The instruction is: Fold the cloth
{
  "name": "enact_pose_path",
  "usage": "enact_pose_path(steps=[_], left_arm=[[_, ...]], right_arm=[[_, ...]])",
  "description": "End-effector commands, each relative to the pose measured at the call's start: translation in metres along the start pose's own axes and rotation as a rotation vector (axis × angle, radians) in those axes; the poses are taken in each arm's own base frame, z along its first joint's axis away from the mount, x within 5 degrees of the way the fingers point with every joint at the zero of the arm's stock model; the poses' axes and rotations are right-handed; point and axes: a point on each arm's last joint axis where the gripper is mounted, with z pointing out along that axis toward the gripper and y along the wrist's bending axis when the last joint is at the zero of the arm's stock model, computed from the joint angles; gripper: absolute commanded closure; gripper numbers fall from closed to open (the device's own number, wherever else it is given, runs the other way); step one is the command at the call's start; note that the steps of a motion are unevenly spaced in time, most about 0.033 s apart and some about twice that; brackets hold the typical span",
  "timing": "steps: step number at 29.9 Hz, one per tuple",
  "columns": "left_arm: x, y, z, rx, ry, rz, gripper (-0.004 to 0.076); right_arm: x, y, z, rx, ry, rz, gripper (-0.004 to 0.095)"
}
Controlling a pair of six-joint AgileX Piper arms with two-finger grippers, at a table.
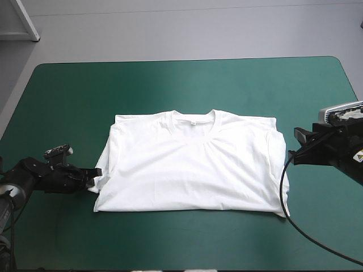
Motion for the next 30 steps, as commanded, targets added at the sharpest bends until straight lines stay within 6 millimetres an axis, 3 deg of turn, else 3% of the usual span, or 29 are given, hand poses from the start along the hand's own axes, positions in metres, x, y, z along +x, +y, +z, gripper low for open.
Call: enact_pose_path(steps=[1,11,14,23,30], left_arm=[[-0.010,-0.006,-0.012,0.014,-0.087,-0.003,0.0705],[-0.031,-0.031,-0.057,0.095,-0.222,0.079,0.0705],[-0.032,-0.037,-0.063,0.136,-0.181,0.097,0.0705],[-0.022,-0.086,-0.049,0.268,-0.124,0.259,0.0705],[-0.012,-0.114,-0.010,0.306,0.024,0.344,0.0704]], right_arm=[[-0.011,0.000,-0.007,0.015,-0.089,-0.002,0.0495],[-0.011,0.000,-0.007,0.016,-0.095,-0.001,0.0495],[-0.012,0.000,-0.007,0.017,-0.097,-0.001,0.0495],[-0.012,0.000,-0.007,0.015,-0.098,0.001,0.0495],[-0.012,0.001,-0.008,0.004,-0.104,0.010,0.0495]])
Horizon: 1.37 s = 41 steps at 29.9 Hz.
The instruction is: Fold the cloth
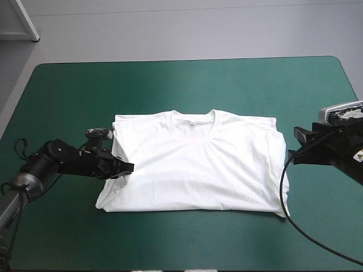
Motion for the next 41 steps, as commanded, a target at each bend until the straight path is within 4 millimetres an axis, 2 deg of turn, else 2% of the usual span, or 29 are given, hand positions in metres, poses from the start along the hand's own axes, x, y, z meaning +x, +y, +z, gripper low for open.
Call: enact_pose_path(steps=[1,4,9,11,16,18,23,27,31,36,41], left_arm=[[-0.010,-0.011,0.008,0.029,-0.021,0.010,0.0700],[-0.010,-0.010,0.021,0.032,0.015,0.033,0.0629],[-0.008,-0.008,0.037,0.045,0.077,0.026,0.0395],[-0.007,-0.007,0.039,0.046,0.087,0.022,0.0363],[-0.010,-0.017,0.027,0.084,0.092,0.050,0.0355],[-0.014,-0.024,0.014,0.093,0.056,0.079,0.0355],[-0.016,-0.048,-0.033,0.081,-0.072,0.158,0.0356],[0.000,-0.051,-0.063,-0.037,-0.082,0.196,0.0356],[0.024,-0.045,-0.082,-0.190,-0.093,0.174,0.0356],[0.055,-0.039,-0.084,-0.238,-0.110,0.123,0.0356],[0.072,-0.027,-0.064,-0.245,-0.073,0.084,0.0356]], right_arm=[[-0.012,0.002,-0.008,0.004,-0.100,0.007,0.0495],[-0.012,0.003,-0.008,-0.013,-0.108,0.001,0.0495],[-0.013,0.004,-0.008,-0.019,-0.111,0.003,0.0495],[-0.013,0.004,-0.008,-0.019,-0.111,-0.002,0.0495],[-0.013,0.003,-0.008,-0.014,-0.111,-0.008,0.0495],[-0.012,0.002,-0.008,-0.001,-0.103,-0.021,0.0495],[-0.009,0.001,-0.008,0.014,-0.076,-0.031,0.0495],[-0.001,0.001,-0.008,0.012,0.012,-0.020,0.0498],[0.018,0.002,-0.008,0.026,0.037,-0.013,0.0562],[0.055,0.002,0.000,0.043,0.091,0.039,0.0604],[0.082,0.001,0.009,0.047,0.133,0.064,0.0606]])
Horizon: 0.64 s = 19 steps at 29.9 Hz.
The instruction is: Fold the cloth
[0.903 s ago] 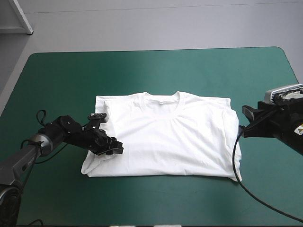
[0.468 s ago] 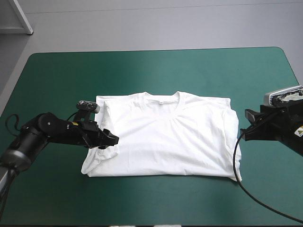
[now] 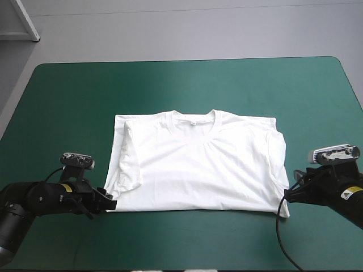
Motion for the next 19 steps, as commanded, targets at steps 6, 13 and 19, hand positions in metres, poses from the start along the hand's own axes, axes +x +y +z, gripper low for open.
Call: enact_pose_path(steps=[6,13,19], left_arm=[[0.009,0.007,0.022,-0.034,-0.028,-0.055,0.0356],[0.009,0.014,0.038,-0.070,-0.029,-0.098,0.0356],[0.001,0.021,0.066,-0.078,0.049,-0.127,0.0356]], right_arm=[[0.004,-0.003,0.006,0.028,-0.072,0.023,0.0606],[0.004,-0.004,0.007,0.035,-0.083,0.023,0.0606],[0.003,-0.004,0.007,0.039,-0.086,0.018,0.0606]])
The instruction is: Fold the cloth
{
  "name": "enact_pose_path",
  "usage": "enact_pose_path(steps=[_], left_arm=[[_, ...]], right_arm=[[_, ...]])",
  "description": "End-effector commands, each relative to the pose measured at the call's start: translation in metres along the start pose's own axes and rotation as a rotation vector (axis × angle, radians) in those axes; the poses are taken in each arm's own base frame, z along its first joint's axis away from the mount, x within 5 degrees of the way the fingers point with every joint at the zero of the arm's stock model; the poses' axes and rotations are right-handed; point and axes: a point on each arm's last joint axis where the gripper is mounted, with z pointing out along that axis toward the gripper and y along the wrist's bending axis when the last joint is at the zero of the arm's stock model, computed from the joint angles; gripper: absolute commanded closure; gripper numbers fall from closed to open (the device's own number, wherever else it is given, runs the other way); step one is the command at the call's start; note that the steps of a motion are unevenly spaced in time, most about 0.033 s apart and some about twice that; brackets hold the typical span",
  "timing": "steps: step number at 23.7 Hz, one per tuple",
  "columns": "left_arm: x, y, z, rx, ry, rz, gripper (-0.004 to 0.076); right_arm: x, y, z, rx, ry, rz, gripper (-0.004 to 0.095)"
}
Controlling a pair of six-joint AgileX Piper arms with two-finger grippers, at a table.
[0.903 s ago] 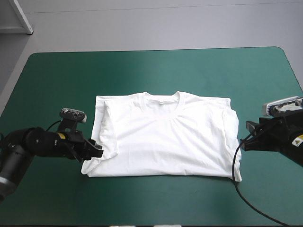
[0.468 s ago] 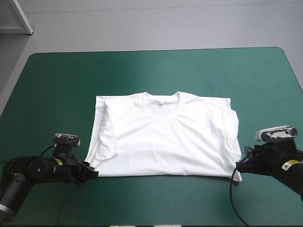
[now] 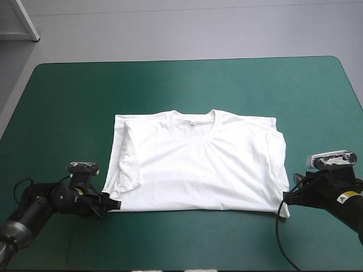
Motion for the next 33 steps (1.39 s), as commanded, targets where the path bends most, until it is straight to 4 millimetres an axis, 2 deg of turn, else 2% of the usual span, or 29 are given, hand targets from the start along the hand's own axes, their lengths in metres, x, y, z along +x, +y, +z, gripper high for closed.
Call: enact_pose_path(steps=[1,4,6,9,10,14,17,18,21,24,27,32,33], left_arm=[[-0.012,-0.001,0.009,0.007,-0.014,-0.029,0.0357],[-0.009,0.001,0.017,-0.007,0.061,-0.012,0.0394],[-0.007,0.003,0.017,-0.019,0.084,0.007,0.0490],[-0.006,0.002,0.014,-0.016,0.076,0.028,0.0683],[-0.007,0.002,0.012,-0.017,0.063,0.034,0.0701],[-0.008,0.002,0.011,-0.016,0.047,0.034,0.0705],[-0.007,0.001,0.011,-0.010,0.051,0.043,0.0705],[-0.007,0.001,0.011,-0.012,0.051,0.047,0.0705],[-0.009,0.003,0.010,-0.026,0.042,0.062,0.0705],[-0.010,0.002,0.009,-0.020,0.036,0.056,0.0705],[-0.011,0.002,0.009,-0.019,0.036,0.054,0.0705],[-0.011,0.002,0.009,-0.019,0.036,0.054,0.0705],[-0.011,0.002,0.009,-0.019,0.036,0.054,0.0705]], right_arm=[[-0.012,-0.001,-0.006,0.018,-0.083,0.001,0.0606],[-0.010,-0.001,-0.006,0.018,-0.066,-0.004,0.0606],[-0.007,0.000,-0.005,0.011,-0.043,-0.003,0.0606],[0.002,0.001,-0.001,-0.007,0.021,0.005,0.0606],[0.007,0.001,0.002,-0.014,0.051,0.008,0.0606],[0.025,0.001,0.012,-0.032,0.134,0.023,0.0589],[0.037,-0.002,0.031,-0.047,0.201,0.055,0.0377],[0.037,-0.002,0.036,-0.053,0.221,0.064,0.0376],[0.038,-0.004,0.057,-0.112,0.313,0.088,0.0451],[0.039,-0.006,0.072,-0.139,0.373,0.103,0.0464],[0.041,-0.009,0.082,-0.128,0.408,0.108,0.0481],[0.051,-0.011,0.093,-0.131,0.474,0.121,0.0645],[0.054,-0.011,0.094,-0.132,0.483,0.122,0.0654]])
